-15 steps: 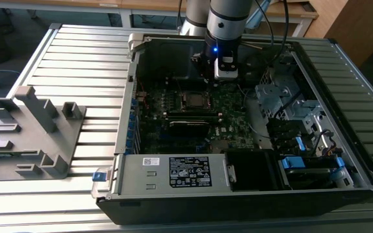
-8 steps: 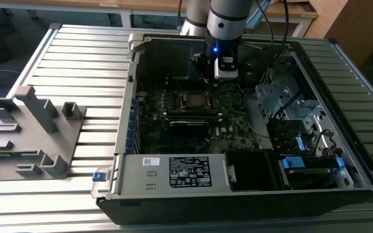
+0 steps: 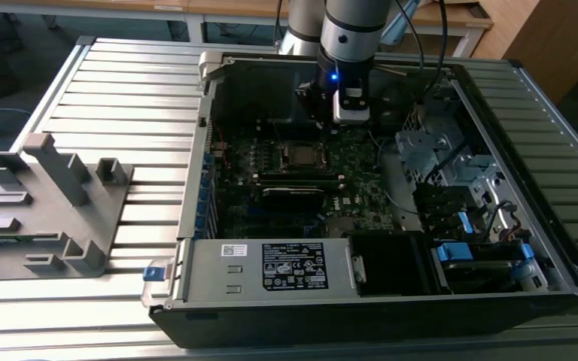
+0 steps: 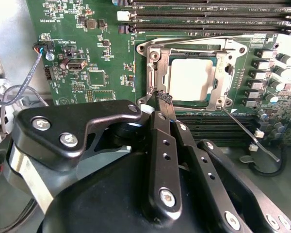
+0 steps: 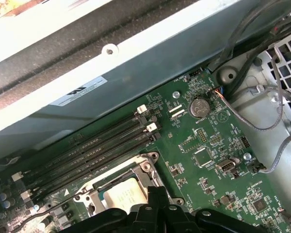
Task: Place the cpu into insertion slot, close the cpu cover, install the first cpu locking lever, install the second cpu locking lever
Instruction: 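Close the cpu cover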
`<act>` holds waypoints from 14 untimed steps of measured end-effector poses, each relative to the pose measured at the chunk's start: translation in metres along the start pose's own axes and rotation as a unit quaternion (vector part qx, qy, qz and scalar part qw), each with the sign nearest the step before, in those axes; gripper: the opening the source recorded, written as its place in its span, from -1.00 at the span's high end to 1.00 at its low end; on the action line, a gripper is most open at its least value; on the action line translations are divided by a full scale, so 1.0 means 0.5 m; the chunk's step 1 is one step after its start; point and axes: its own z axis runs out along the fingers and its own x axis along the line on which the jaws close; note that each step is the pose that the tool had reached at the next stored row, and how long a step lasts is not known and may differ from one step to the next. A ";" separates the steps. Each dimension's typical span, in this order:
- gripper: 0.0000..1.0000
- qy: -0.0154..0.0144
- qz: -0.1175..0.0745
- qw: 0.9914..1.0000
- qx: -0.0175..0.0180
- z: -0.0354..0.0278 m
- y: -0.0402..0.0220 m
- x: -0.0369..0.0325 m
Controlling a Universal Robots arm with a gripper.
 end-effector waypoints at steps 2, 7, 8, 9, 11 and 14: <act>0.79 0.000 -0.003 1.000 0.000 0.000 0.000 0.000; 0.79 0.000 -0.006 1.000 0.000 0.000 0.000 0.000; 0.79 0.000 -0.009 1.000 0.000 0.000 0.000 0.000; 0.79 0.000 -0.014 1.000 0.000 0.000 0.000 0.000; 0.79 0.001 -0.026 1.000 0.000 0.000 0.000 0.000; 0.79 0.002 -0.050 0.999 0.001 0.001 0.000 0.000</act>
